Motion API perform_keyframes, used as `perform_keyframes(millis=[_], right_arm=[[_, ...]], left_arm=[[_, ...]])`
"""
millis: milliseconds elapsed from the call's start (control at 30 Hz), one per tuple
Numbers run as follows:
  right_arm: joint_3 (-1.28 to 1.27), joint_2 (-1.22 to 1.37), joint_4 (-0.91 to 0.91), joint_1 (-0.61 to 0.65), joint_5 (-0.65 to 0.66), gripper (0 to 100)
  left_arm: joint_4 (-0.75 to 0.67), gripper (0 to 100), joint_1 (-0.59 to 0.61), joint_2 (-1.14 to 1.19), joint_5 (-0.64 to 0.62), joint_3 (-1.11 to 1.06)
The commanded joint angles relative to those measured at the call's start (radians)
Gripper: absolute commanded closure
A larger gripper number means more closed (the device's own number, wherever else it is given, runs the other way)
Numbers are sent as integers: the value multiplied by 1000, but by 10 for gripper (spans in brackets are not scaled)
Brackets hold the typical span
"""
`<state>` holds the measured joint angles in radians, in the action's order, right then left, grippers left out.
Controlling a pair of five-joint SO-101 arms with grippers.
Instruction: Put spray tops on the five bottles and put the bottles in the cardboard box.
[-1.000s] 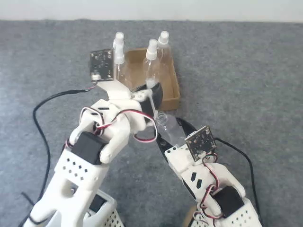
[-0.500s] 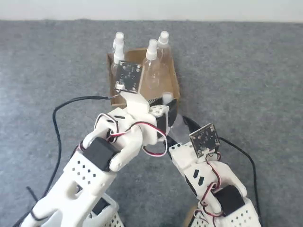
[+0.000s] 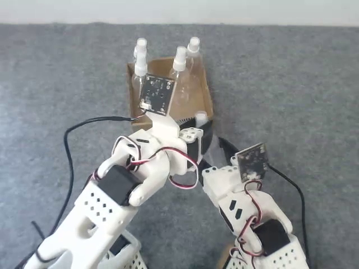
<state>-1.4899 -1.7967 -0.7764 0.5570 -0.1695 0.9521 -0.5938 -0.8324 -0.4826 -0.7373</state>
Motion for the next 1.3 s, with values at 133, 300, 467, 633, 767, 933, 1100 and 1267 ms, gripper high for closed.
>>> perform_keyframes(millis=[133,300,467,633,767,933,1100,1267], right_arm=[[-3,-19,65,-30,-52,918],[-3,-19,65,-33,-52,918],[-3,-19,65,-33,-52,918],[-6,-19,65,-35,-52,918],[-54,-19,139,-36,-52,920],[-118,-19,246,-96,-54,922],[-123,-19,245,-120,-57,922],[-126,-19,222,-125,-58,922]], left_arm=[[120,706,-20,-12,2,28],[121,701,-20,-17,2,28],[166,700,-21,-135,2,25],[184,699,-14,-293,2,2],[176,699,-14,-384,8,-47],[176,699,35,-453,9,-58],[176,701,178,-463,21,-96],[176,725,288,-465,100,-148]])
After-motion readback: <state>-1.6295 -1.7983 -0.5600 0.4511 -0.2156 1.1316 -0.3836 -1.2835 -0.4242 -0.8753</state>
